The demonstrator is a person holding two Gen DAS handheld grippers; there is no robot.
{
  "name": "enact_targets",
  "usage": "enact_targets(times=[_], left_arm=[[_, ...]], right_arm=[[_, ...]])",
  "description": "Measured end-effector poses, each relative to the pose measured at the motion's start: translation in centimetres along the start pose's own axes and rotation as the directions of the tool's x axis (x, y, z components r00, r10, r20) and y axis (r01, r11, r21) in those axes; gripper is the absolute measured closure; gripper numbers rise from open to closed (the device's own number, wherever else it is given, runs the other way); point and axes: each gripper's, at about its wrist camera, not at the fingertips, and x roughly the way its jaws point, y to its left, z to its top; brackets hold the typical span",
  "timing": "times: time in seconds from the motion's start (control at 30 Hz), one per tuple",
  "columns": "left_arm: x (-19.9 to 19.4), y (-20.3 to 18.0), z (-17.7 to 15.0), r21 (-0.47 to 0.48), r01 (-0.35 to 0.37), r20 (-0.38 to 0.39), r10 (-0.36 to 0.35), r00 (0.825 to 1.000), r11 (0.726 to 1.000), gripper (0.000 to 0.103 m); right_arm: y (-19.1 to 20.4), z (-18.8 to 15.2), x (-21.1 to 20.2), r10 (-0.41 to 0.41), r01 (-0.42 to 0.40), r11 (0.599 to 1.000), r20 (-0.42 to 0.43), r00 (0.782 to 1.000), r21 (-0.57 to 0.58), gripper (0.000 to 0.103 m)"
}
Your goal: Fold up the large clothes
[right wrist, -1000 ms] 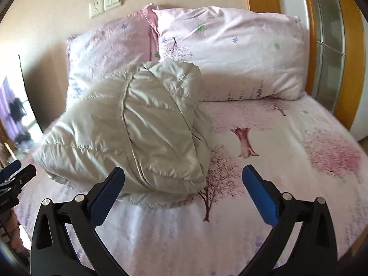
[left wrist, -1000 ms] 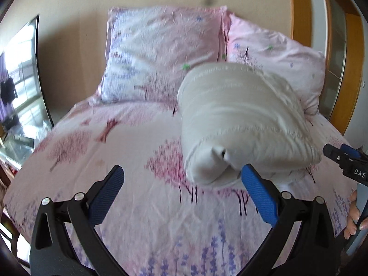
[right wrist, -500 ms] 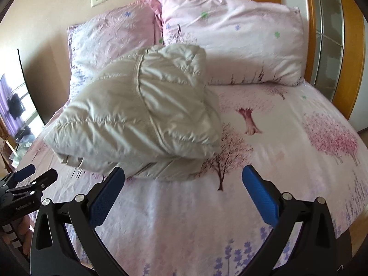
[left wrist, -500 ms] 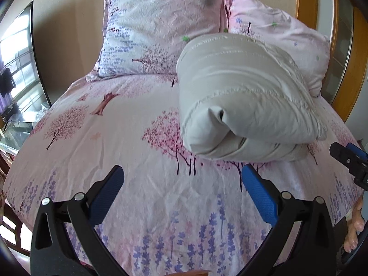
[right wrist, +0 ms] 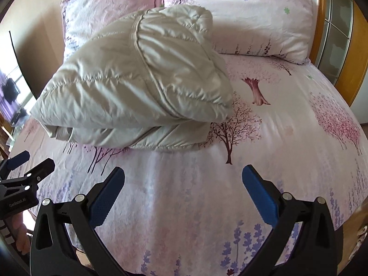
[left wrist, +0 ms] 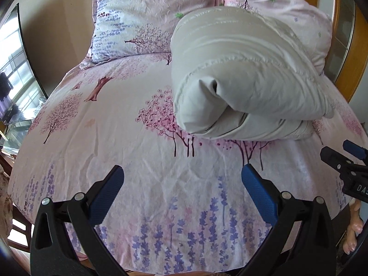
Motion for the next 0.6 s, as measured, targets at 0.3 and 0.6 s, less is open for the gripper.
enact_targets(times=[0.3, 0.6], left_arm=[[0.6, -0.2, 0.0, 0.017, -0.003, -0.047, 0.003, 0.999, 1.000, 0.002], [1.3, -0.1, 0.2, 0.017, -0.003, -0.071, 0.004, 0.997, 1.000, 0.002]], right_arm=[[0.7, -0.3, 0.4, -0.011, 0.010, 1.000, -0.037, 0.999, -0.028, 0.001], [0.6, -0.4, 1.2, -0.025, 0.023, 0.999, -0.066, 0.998, -0.029, 0.001]])
